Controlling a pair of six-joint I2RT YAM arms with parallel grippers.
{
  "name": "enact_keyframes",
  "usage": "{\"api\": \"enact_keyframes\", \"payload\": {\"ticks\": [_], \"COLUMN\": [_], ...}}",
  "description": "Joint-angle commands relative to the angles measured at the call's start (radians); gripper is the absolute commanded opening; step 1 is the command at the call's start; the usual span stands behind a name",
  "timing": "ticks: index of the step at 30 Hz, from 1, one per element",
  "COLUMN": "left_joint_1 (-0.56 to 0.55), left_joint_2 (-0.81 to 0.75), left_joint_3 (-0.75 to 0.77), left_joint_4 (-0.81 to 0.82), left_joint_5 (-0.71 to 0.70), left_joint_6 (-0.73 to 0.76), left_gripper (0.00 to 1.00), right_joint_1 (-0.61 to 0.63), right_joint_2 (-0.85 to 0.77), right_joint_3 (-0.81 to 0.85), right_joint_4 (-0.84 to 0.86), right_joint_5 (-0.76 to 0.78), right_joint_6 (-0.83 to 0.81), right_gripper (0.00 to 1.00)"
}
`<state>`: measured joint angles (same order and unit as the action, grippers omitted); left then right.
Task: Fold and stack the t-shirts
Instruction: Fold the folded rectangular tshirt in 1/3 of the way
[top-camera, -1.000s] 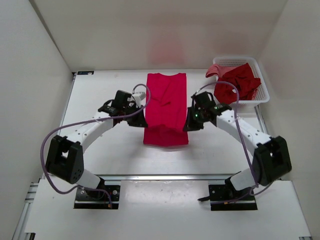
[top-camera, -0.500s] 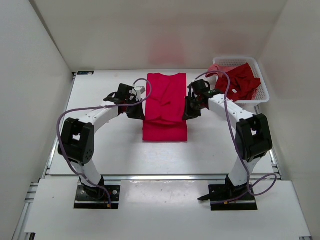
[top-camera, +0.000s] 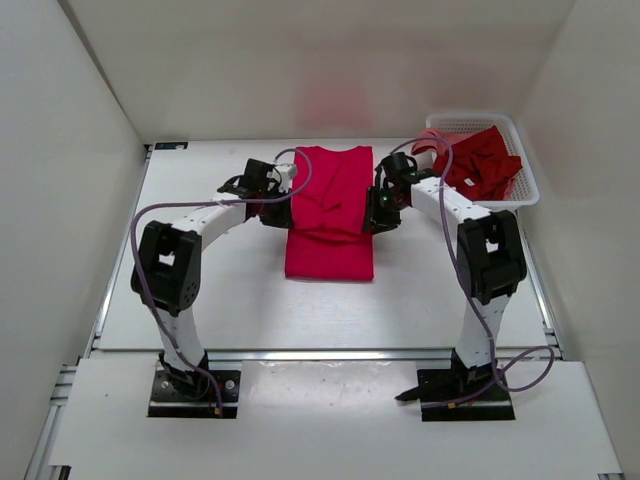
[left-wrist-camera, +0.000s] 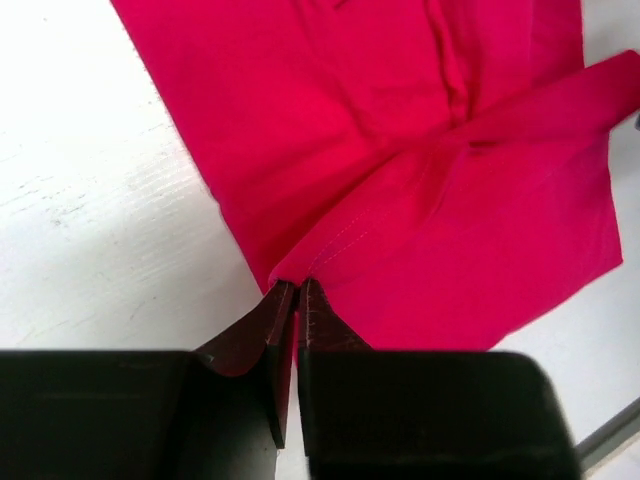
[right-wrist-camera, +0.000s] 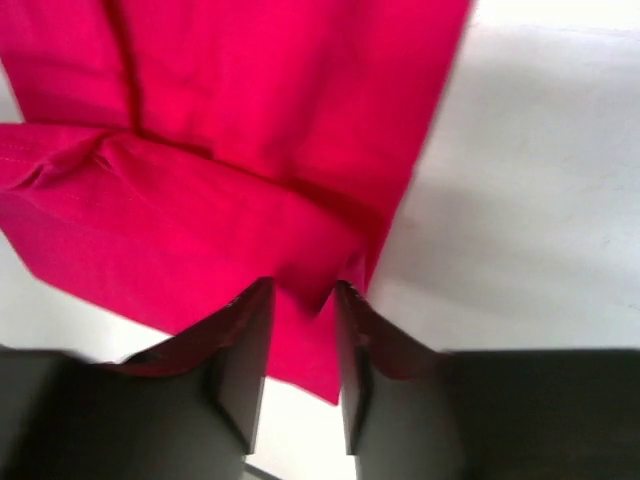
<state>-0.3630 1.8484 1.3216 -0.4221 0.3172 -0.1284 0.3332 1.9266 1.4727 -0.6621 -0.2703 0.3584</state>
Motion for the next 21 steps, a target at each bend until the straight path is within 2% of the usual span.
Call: {"api": "enact_keyframes", "payload": {"ticks": [1, 2, 4, 7, 10, 12, 14, 16, 18, 20, 21], "left_joint_1": [0.002, 0.012, 0.03, 0.062, 0.073, 0.065, 0.061, 0.05, 0.021, -0.008, -0.017], "left_joint_2": [0.002, -0.003, -0.014, -0.037, -0.061, -0.081, -0.123, -0.19, -0.236, -0.291, -0.299], "left_joint_3": [0.048, 0.053, 0.054, 0.077, 0.132, 0.165, 0.139, 0.084, -0.007, -0.076, -0.116], "left_joint_4": [0.006, 0.0, -0.018, -0.018, -0.009, -0.012, -0.015, -0.015, -0.081, -0.151, -0.179], "left_joint_5": [-0.04, -0.049, -0.064, -0.05, -0.041, -0.033, -0.02, 0.009, 0.017, 0.022, 0.032], "left_joint_6": [0.03, 0.03, 0.032, 0.019, 0.022, 0.039, 0.062, 0.128, 0.208, 0.245, 0.254], "left_gripper": [0.17, 0.21, 0.39, 0.56, 0.73, 0.74, 0.74, 0.67, 0.67, 0.72, 0.74], "right_joint_1": [-0.036, -0.036, -0.022, 0.015, 0.09, 0.142, 0.182, 0.185, 0.17, 0.156, 0.156], "right_joint_2": [0.008, 0.003, 0.0, -0.018, -0.074, -0.11, -0.115, -0.095, -0.097, -0.132, -0.185], "right_joint_3": [0.09, 0.124, 0.191, 0.254, 0.197, 0.131, 0.065, 0.038, -0.003, -0.076, -0.121], "right_joint_4": [0.001, 0.001, -0.048, -0.108, -0.103, -0.088, -0.067, -0.077, -0.083, -0.055, -0.039], "right_joint_5": [0.019, 0.034, 0.09, 0.17, 0.215, 0.209, 0.191, 0.132, 0.094, 0.094, 0.098], "right_joint_6": [0.008, 0.002, -0.025, -0.067, -0.088, -0.085, -0.075, -0.046, 0.0, 0.033, 0.051], "right_gripper": [0.38, 0.43, 0.48, 0.48, 0.43, 0.33, 0.17, 0.05, 0.09, 0.24, 0.29]}}
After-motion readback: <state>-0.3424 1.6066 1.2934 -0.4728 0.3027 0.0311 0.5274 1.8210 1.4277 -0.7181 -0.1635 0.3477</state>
